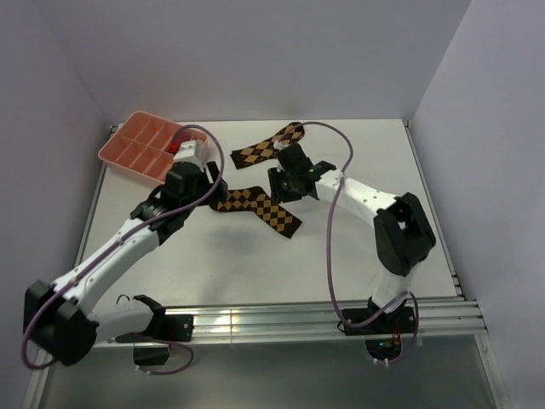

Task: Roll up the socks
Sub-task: Adjust the sock at the center of the board.

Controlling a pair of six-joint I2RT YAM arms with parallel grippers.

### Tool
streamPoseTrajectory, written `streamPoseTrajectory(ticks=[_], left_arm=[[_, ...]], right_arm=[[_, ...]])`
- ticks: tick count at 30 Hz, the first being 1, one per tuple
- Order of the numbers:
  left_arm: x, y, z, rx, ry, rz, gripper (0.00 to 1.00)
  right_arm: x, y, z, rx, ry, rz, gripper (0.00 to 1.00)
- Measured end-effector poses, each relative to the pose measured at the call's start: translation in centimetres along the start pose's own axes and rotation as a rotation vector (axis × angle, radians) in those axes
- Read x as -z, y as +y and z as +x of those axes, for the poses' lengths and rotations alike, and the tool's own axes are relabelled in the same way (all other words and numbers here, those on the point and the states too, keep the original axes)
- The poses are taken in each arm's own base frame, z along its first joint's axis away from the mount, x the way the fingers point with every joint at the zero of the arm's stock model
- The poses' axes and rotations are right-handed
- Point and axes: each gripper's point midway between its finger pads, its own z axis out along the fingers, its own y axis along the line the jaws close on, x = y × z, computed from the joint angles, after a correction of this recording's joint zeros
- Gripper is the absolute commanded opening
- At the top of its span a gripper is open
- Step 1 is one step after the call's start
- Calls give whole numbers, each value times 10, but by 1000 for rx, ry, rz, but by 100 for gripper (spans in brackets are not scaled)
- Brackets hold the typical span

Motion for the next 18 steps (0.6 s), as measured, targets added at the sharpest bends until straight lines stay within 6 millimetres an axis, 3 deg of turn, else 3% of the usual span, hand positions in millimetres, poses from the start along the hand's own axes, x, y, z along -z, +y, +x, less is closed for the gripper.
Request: streamPoseTrajectory(ticks=[4, 9, 11, 15, 18], left_arm=[[39, 6, -22, 70, -84, 14, 77], [50, 29, -20, 99, -77, -69, 82], [51, 36, -18, 105, -71, -99, 84], [52, 47, -19, 110, -76, -138, 86], [52, 54, -19, 109, -74, -162, 87]], right_arm=[[-32, 1, -16, 26, 1, 17, 45], [-60, -17, 21, 19, 96, 69, 44], [-64, -25, 43, 13, 136, 85, 44], [-60, -24, 56, 5, 114, 77, 44], [-55, -11, 70, 19, 109, 69, 45]])
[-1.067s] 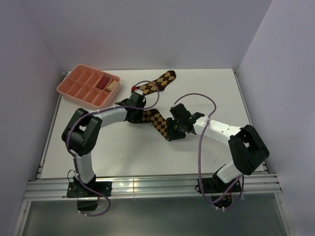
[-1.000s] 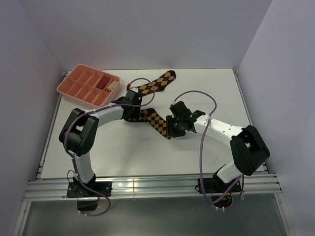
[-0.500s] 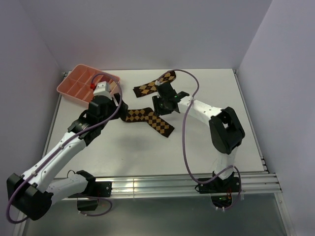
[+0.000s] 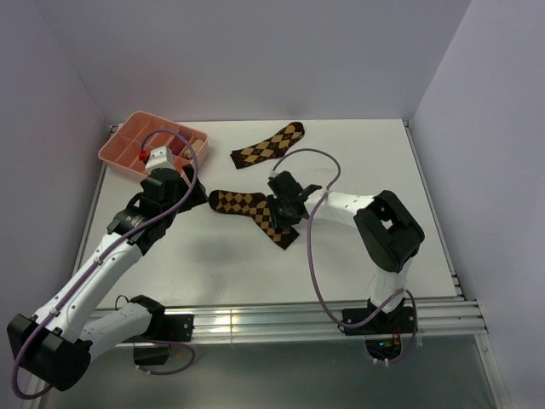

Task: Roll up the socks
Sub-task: Adjust the sock at the center of the board.

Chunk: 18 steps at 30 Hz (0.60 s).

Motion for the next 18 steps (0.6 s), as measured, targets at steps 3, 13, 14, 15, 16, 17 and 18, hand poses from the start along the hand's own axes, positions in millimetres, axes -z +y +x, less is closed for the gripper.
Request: streamPoseTrajectory(ticks=[3, 13, 14, 15, 16, 17, 18], left_arm=[[-3, 8, 0, -8, 2, -31, 87], [-2, 25, -19, -24, -33, -95, 88], [0, 28, -22, -22, -41, -100, 88], [2, 29, -24, -20, -47, -104, 88], [5, 31, -25, -17, -52, -106, 88], [7, 33, -27, -14, -56, -107, 88], [9, 34, -28, -11, -62, -108, 88]], right_arm=[[7, 28, 22, 28, 29, -34, 44], [53, 126, 66, 246, 176, -195, 41], [59, 135, 57, 271, 152, -216, 41], [64, 142, 46, 297, 127, -232, 41], [68, 149, 33, 320, 96, -246, 41], [71, 156, 18, 345, 60, -259, 41], [72, 162, 4, 367, 24, -269, 41]])
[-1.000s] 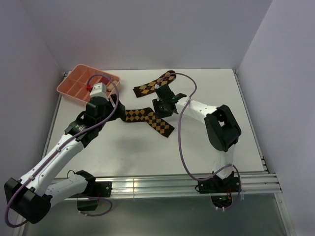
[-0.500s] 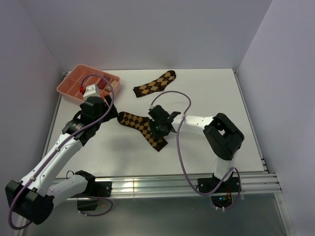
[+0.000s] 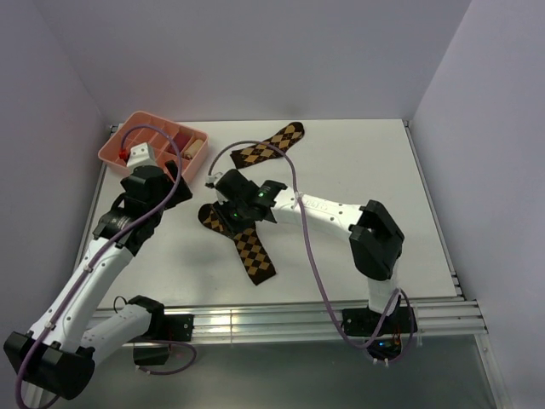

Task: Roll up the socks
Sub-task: Adjust the sock at the center of the board.

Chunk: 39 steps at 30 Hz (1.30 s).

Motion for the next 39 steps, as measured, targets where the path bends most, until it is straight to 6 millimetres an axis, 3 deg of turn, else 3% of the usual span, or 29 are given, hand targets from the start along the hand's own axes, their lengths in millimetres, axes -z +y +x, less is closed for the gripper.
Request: streamPoseTrajectory(ticks=[3, 6, 9, 13, 16, 19, 23, 29, 32, 35, 39], left_arm=[[6, 5, -3, 5, -6, -7, 88], [10, 7, -5, 7, -6, -11, 88], [14, 9, -6, 6, -5, -12, 88], [20, 12, -5, 9, -1, -14, 88], [24, 14, -4, 9, 3, -17, 88], [26, 16, -3, 9, 5, -19, 88], [27, 15, -3, 10, 6, -14, 88], [22, 9, 1, 12, 28, 8, 88], [18, 4, 2, 16, 37, 25, 88], [14, -3, 4, 20, 46, 44, 88], [3, -12, 10, 23, 69, 74, 88]], right_arm=[[-7, 1, -33, 54, -56, -5, 41], [-32, -5, -51, 86, -75, -2, 41], [-64, -17, -48, 97, -47, 19, 41], [-107, -39, -24, 82, 27, 59, 40], [-109, -44, -42, 52, -36, 69, 40], [-113, -61, -43, -20, -51, 89, 39], [-105, -102, -50, -193, -118, 132, 39], [-73, -194, -41, -486, -167, 265, 39], [-56, -227, -34, -573, -178, 323, 40], [-38, -230, -29, -599, -183, 339, 41], [-3, -208, -38, -574, -244, 309, 40]])
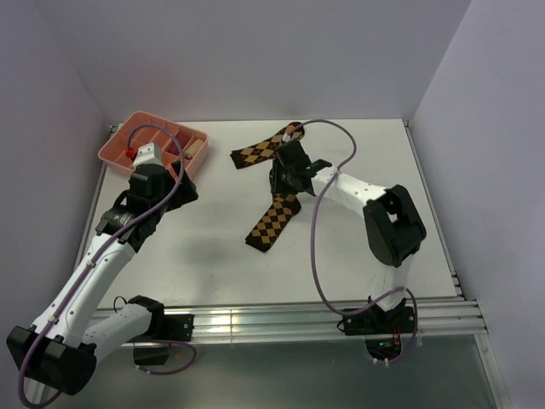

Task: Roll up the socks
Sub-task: Adjust the sock at the center of the board, then roll the sock at the center of the board.

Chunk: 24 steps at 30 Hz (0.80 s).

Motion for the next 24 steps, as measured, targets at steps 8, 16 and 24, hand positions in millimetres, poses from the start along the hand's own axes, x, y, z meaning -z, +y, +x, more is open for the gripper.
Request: streamPoseTrajectory(ticks=[8, 16, 24], left_arm=[[-21, -7, 22, -11, 48, 44, 88], [-36, 0, 31, -41, 43, 39, 88], [-48, 21, 47, -62, 65, -5, 88]], right_arm=[[48, 12, 34, 211, -20, -44, 45], [55, 29, 161, 591, 167, -92, 57], [60, 40, 171, 727, 138, -109, 58]])
